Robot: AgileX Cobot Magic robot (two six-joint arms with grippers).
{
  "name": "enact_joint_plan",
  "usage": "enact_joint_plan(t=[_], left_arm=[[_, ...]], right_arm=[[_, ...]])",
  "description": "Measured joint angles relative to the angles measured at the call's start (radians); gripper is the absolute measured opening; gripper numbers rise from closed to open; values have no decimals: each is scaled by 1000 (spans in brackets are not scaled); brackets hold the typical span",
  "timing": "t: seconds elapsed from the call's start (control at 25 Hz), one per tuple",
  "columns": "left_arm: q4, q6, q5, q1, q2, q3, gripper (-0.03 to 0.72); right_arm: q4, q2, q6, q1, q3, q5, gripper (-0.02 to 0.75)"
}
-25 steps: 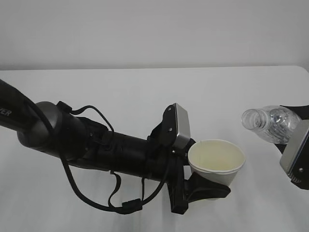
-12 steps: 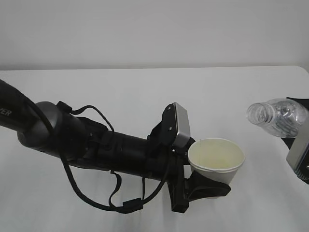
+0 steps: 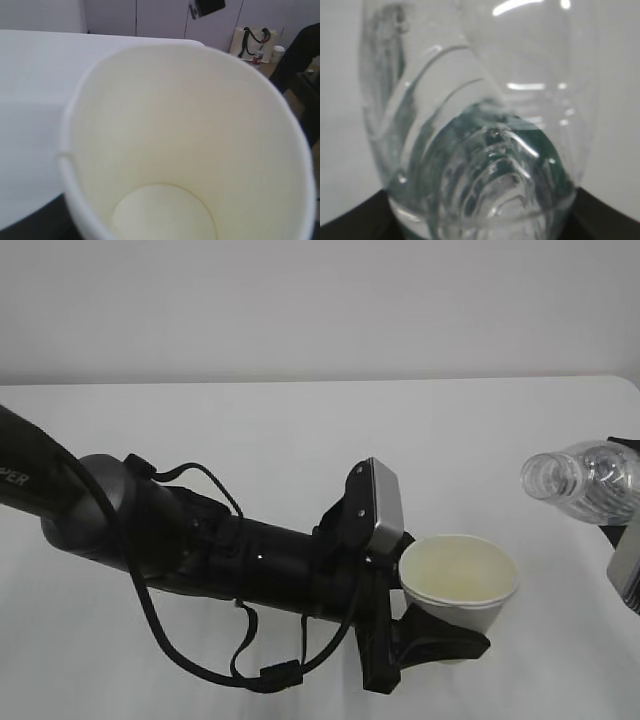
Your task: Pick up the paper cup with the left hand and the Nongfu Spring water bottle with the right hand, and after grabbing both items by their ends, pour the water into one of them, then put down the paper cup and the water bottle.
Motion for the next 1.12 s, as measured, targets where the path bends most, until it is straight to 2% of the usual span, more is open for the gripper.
enact_joint_plan(t=[0.28,1.12], left_arm=[[0,0,-10,-36,0,-5,446],[-12,-1,4,-36,1,-10,446]], right_arm=[[0,0,-59,0,0,4,454],[20,0,-226,0,0,8,454]])
